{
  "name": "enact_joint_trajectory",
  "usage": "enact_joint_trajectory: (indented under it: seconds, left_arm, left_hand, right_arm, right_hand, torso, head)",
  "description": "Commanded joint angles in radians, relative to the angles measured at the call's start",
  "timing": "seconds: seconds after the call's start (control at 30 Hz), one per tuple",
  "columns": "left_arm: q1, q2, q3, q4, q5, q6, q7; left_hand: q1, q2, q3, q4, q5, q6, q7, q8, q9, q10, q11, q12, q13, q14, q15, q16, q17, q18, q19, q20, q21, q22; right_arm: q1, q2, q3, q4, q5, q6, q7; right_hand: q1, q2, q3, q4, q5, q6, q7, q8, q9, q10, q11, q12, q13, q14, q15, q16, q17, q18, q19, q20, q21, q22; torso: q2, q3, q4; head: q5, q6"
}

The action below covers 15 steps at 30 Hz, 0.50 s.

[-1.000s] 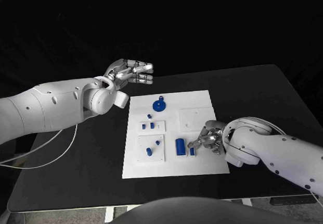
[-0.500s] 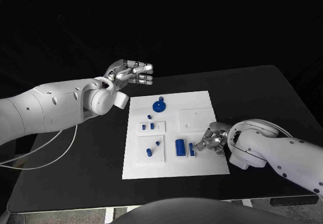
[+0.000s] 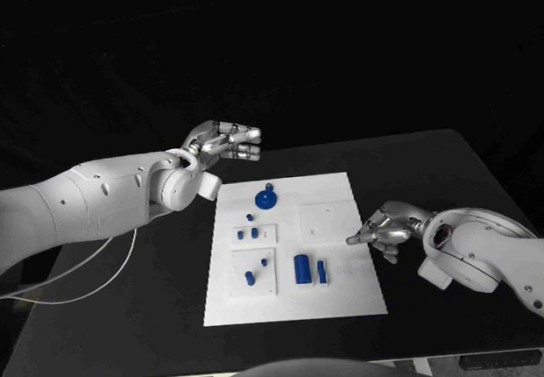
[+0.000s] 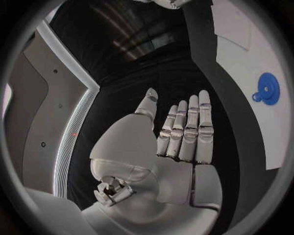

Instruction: Assemble the parts on the task board

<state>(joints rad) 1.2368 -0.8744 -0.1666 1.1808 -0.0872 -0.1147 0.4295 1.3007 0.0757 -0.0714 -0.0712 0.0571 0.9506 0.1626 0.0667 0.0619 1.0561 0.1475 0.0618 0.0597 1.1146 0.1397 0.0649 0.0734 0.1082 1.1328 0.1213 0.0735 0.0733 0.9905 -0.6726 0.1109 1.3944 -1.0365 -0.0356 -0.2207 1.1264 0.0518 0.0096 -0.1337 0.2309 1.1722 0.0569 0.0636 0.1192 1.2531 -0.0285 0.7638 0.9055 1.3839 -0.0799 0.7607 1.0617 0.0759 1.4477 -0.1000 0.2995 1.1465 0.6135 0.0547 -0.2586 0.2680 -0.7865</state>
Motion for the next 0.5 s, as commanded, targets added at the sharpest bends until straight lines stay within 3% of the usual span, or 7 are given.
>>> enact_joint_trajectory:
  seconds: [0.03, 0.13, 0.27, 0.4, 0.43, 0.47, 0.5]
  left_arm:
    - [0.007, 0.026, 0.001, -0.027, 0.009, -0.02, 0.02]
    - [0.015, 0.048, 0.001, -0.047, 0.012, -0.027, 0.025]
    - [0.032, 0.082, 0.001, -0.073, 0.019, -0.031, 0.024]
    - [0.044, 0.117, 0.001, -0.103, 0.038, -0.028, 0.009]
    - [0.046, 0.126, 0.001, -0.112, 0.046, -0.025, 0.004]
    - [0.047, 0.139, 0.001, -0.125, 0.056, -0.023, -0.001]
    - [0.048, 0.151, 0.002, -0.137, 0.063, -0.022, -0.005]
  left_hand:
    - [0.009, 0.013, 0.009, -0.002, 0.012, 0.016, -0.025, 0.004, 0.001, 0.0, -0.015, -0.003, 0.0, 0.002, -0.005, -0.004, 0.0, 0.003, 0.004, 0.003, -0.002, 0.001]
    - [0.015, 0.016, 0.013, -0.003, 0.025, 0.025, -0.033, 0.002, 0.001, 0.002, -0.023, -0.003, 0.0, 0.003, -0.011, -0.004, 0.0, 0.001, 0.002, 0.001, -0.003, 0.001]
    - [0.016, 0.013, 0.012, -0.001, 0.024, 0.024, -0.03, 0.0, 0.001, 0.0, -0.021, -0.003, 0.0, 0.0, -0.013, -0.004, 0.0, -0.002, -0.001, 0.001, -0.004, 0.0]
    - [0.016, 0.004, 0.009, 0.003, 0.022, -0.021, -0.019, -0.003, -0.001, -0.025, -0.012, -0.003, 0.0, -0.011, -0.012, -0.004, -0.002, -0.004, -0.01, 0.004, -0.005, -0.001]
    - [0.014, 0.001, 0.007, 0.005, 0.019, -0.06, -0.015, -0.005, -0.003, -0.041, -0.009, -0.003, 0.0, -0.017, -0.011, -0.004, -0.003, -0.005, -0.014, 0.006, -0.005, -0.001]
    - [0.012, -0.003, 0.006, 0.007, 0.014, -0.096, -0.01, -0.006, -0.004, -0.061, -0.003, -0.002, 0.0, -0.025, -0.008, -0.004, -0.003, -0.005, -0.02, 0.008, -0.005, -0.002]
    - [0.014, -0.004, 0.008, 0.009, 0.015, -0.108, -0.008, -0.005, -0.005, -0.074, 0.0, -0.003, -0.001, -0.029, -0.006, -0.004, -0.003, -0.004, -0.026, 0.01, -0.004, -0.001]
  right_arm:
    - [0.022, 0.001, 0.014, -0.059, 0.22, -0.075, 0.252]
    - [0.035, 0.01, 0.032, -0.121, 0.302, -0.087, 0.3]
    - [0.053, 0.043, 0.055, -0.25, 0.412, -0.091, 0.369]
    - [0.063, 0.096, 0.073, -0.387, 0.516, -0.079, 0.428]
    - [0.064, 0.108, 0.077, -0.415, 0.536, -0.075, 0.44]
    - [0.065, 0.124, 0.082, -0.449, 0.559, -0.072, 0.453]
    - [0.066, 0.14, 0.087, -0.481, 0.578, -0.069, 0.465]
  right_hand:
    - [0.016, 0.012, 0.018, -0.03, 0.022, -0.03, 0.012, 0.002, -0.008, -0.03, 0.012, -0.098, -0.1, -0.035, 0.012, -0.116, -0.098, -0.002, -0.029, 0.011, -0.102, -0.106]
    - [0.017, 0.02, 0.047, -0.054, 0.03, -0.068, 0.032, 0.001, -0.017, -0.075, 0.032, -0.207, -0.218, -0.093, 0.039, -0.232, -0.199, -0.002, -0.08, 0.038, -0.209, -0.222]
    - [0.0, 0.013, 0.1, -0.096, 0.037, -0.117, 0.057, 0.004, -0.049, -0.064, 0.081, -0.466, -0.57, -0.157, 0.109, -0.482, -0.471, 0.003, -0.259, 0.114, -0.234, -0.535]
    - [-0.026, 0.017, 0.132, -0.098, 0.055, -0.169, 0.094, -0.001, -0.057, -0.158, 0.154, -0.65, -0.804, -0.282, 0.188, -0.676, -0.691, -0.008, -0.456, 0.196, -0.235, -0.747]
    - [-0.025, 0.019, 0.135, -0.099, 0.064, -0.236, 0.092, -0.004, -0.06, -0.191, 0.17, -0.685, -0.839, -0.34, 0.207, -0.681, -0.752, -0.013, -0.512, 0.219, -0.235, -0.793]
    - [-0.019, 0.02, 0.137, -0.097, 0.068, -0.266, 0.088, -0.001, -0.059, -0.217, 0.172, -0.694, -0.856, -0.347, 0.215, -0.679, -0.951, 0.027, -0.53, 0.255, -0.226, -0.923]
    - [-0.027, 0.02, 0.131, -0.089, 0.068, -0.301, 0.092, -0.007, -0.063, -0.227, 0.176, -0.701, -0.847, -0.349, 0.22, -0.685, -1.001, 0.034, -0.545, 0.272, -0.235, -0.972]
  torso:
    - [-0.013, 0.0037, -0.0063]
    - [-0.022, 0.0046, -0.0053]
    - [-0.031, 0.0048, -0.0065]
    - [-0.042, 0.0026, -0.0074]
    - [-0.044, 0.002, -0.0076]
    - [-0.047, 0.0008, -0.0072]
    - [-0.05, -0.0003, -0.0072]
  head:
    - [-0.007, 0.044]
    - [-0.013, 0.069]
    - [-0.015, 0.104]
    - [-0.015, 0.146]
    - [-0.015, 0.158]
    - [-0.015, 0.173]
    - [-0.015, 0.188]
